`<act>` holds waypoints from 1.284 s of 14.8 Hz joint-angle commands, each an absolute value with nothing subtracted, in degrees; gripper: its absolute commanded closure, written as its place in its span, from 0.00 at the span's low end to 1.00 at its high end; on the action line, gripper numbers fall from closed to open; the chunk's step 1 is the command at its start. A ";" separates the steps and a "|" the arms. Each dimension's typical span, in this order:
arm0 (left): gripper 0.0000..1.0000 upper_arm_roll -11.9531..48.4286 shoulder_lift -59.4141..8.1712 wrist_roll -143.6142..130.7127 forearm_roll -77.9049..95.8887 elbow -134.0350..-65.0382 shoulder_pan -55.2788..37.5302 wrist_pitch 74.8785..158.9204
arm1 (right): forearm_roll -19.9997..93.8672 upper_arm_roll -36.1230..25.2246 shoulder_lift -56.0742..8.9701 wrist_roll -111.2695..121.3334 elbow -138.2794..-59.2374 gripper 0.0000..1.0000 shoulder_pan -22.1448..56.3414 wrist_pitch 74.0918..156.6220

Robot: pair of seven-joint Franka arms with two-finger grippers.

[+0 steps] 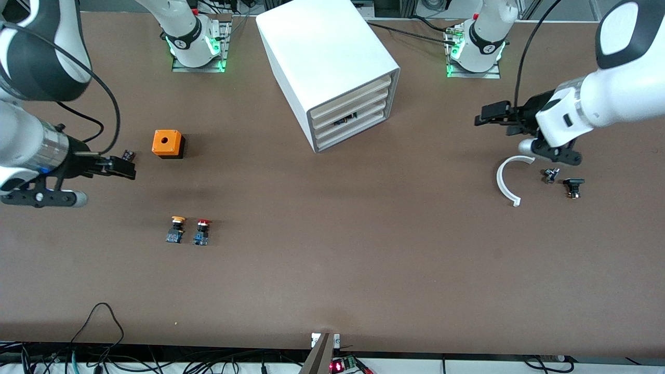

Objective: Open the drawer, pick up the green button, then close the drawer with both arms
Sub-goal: 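Reach the left gripper to the drawer handle while the right gripper approaches the cabinet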

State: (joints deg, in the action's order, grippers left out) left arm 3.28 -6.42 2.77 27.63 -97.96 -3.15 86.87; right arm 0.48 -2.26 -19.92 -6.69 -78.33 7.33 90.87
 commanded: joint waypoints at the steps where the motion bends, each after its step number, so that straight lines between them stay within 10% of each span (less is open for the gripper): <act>1: 0.00 3.16 -11.93 10.78 36.79 -97.82 -2.99 84.64 | 1.49 -2.29 -22.49 -6.68 -77.96 0.00 7.65 91.14; 19: 0.07 11.86 -30.22 61.15 75.23 -122.25 -3.69 101.78 | 1.41 -2.29 -36.91 -22.30 -78.22 0.01 19.68 104.68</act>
